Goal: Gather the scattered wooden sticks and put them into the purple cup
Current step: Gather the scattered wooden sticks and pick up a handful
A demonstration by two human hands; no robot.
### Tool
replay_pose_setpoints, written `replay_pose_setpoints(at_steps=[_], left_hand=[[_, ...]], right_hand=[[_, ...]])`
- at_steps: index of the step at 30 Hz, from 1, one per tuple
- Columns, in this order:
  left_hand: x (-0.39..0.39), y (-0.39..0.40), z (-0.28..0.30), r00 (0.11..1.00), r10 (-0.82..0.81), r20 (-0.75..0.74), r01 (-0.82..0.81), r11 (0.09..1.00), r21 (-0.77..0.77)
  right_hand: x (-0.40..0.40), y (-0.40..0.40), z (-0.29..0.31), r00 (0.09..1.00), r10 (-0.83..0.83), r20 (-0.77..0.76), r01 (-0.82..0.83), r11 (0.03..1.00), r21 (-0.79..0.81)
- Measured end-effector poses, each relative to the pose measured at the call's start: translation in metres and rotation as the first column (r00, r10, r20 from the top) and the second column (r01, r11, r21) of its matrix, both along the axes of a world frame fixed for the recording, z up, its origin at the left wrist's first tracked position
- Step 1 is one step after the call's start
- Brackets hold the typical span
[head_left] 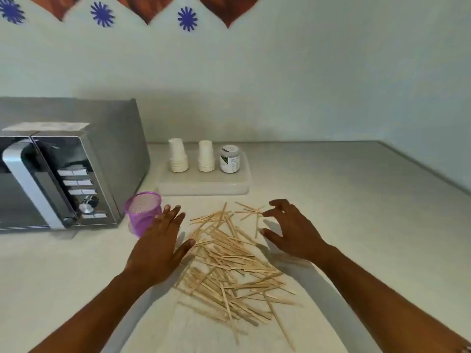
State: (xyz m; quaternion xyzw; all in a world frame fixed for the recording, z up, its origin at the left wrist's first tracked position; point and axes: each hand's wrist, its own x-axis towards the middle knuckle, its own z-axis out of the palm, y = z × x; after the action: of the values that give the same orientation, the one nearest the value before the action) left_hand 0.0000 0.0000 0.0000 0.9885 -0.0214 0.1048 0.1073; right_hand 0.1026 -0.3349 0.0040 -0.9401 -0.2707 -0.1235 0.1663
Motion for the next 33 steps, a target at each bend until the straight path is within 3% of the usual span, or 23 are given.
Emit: replay_pose_setpoints(at_steps=[4, 6, 10, 14, 18, 24, 29, 33], left_hand=[[-0.03, 0.001, -0.031, 0.997, 0.041, -0.059, -0.046, 0.995, -0.087], [-0.045, -0.001, -0.044, 0.994, 0.085, -0.068, -0.094, 0.985, -0.143], [-0.072, -0.01, -0.061, 0.987, 0.127, -0.098, -0.142, 0.974, -0.174], [-0.078, -0.024, -0.063, 0.981, 0.136, -0.142, -0.162, 0.967, -0.195], [-0.08, -0.043, -0.069, 0.983, 0.115, -0.144, -0.13, 0.987, -0.099], [-0.085, -0.042, -0.069, 0.995, 0.072, -0.065, -0.082, 0.982, -0.168], [-0.091, -0.046, -0.068, 0.99, -0.124, -0.067, 0.121, 0.992, -0.048], [-0.082, -0.056, -0.069, 0.968, -0.243, -0.059, 0.241, 0.97, -0.042]], right_hand=[[-0.022, -0.026, -0.029, 0.989, -0.074, -0.124, 0.086, 0.992, 0.097], [-0.036, -0.04, -0.047, 0.981, -0.162, -0.103, 0.177, 0.973, 0.147], [-0.058, -0.066, -0.068, 0.934, -0.315, -0.17, 0.323, 0.946, 0.025], [-0.073, -0.064, -0.07, 0.916, -0.288, -0.28, 0.27, 0.958, -0.101], [-0.092, -0.034, -0.068, 0.935, -0.189, -0.301, 0.184, 0.982, -0.046], [-0.095, -0.022, -0.06, 0.924, 0.011, -0.382, 0.061, 0.983, 0.175], [-0.107, -0.049, -0.069, 0.923, 0.084, -0.375, -0.124, 0.989, -0.084], [-0.094, -0.037, -0.072, 0.944, 0.069, -0.322, -0.094, 0.994, -0.063]])
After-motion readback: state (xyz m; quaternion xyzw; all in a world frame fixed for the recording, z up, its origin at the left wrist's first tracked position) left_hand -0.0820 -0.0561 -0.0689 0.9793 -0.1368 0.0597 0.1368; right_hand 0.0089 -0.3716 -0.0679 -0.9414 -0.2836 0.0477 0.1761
